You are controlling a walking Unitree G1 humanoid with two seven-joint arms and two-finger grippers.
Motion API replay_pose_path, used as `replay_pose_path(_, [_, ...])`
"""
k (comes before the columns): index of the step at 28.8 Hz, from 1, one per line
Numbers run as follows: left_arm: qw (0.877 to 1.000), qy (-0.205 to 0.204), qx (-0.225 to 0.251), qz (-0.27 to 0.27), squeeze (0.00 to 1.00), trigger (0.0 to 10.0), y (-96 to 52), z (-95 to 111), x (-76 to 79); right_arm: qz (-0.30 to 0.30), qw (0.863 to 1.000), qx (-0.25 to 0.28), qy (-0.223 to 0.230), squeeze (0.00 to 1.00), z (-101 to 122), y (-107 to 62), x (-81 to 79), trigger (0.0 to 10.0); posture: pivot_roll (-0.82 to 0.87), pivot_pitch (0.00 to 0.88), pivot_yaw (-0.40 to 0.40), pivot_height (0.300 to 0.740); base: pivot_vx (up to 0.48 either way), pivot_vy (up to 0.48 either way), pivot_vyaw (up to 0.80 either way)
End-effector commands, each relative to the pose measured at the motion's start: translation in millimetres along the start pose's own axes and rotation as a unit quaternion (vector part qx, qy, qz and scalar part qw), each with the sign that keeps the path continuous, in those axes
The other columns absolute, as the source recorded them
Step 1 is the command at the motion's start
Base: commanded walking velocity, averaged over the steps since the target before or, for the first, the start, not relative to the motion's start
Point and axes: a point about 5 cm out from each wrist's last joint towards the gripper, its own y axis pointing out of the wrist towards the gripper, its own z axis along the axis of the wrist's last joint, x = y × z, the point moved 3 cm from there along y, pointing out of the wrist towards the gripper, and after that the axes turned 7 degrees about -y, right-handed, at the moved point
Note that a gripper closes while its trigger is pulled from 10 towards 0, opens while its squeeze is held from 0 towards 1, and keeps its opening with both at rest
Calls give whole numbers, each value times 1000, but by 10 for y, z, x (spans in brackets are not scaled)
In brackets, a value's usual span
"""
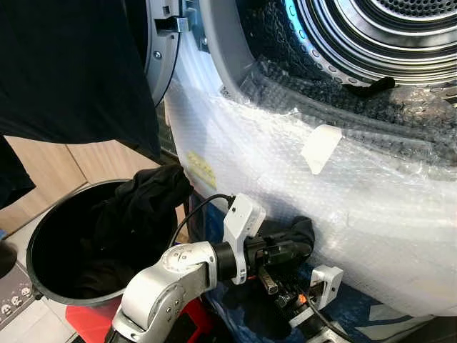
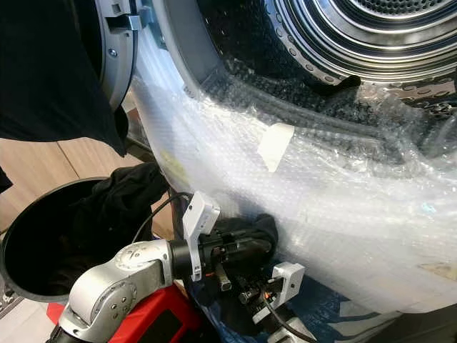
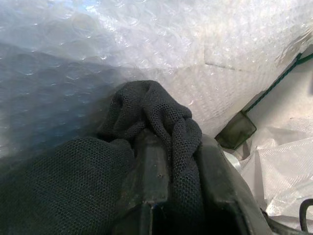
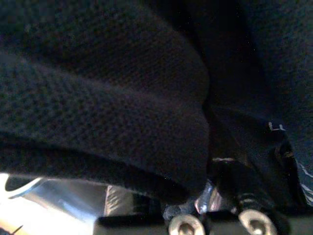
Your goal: Clothes washing
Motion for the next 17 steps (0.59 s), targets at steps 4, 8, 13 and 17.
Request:
replay_pose_path(4, [1000,8,13,-14,0,0,8,54,95,5,1000,28,-13,0,158,41,12,0,69,153,-7,740,0,0,0])
replay_pose_path(8, [1000,7,12,-12,0,0,-9,49,85,6,999,31,-15,0,168,58,1,0,66,152,-5,740,0,0,0])
replay_pose_path(13, [1000,10,9,-10,0,0,-29,50,66,-1,999,38,-12,0,173,86,11,0,72,151,9,740,0,0,0])
replay_pose_path(17, [1000,16,0,1,0,0,-51,27,25,-3,999,43,-9,0,179,115,3,0,82,147,15,740,0,0,0])
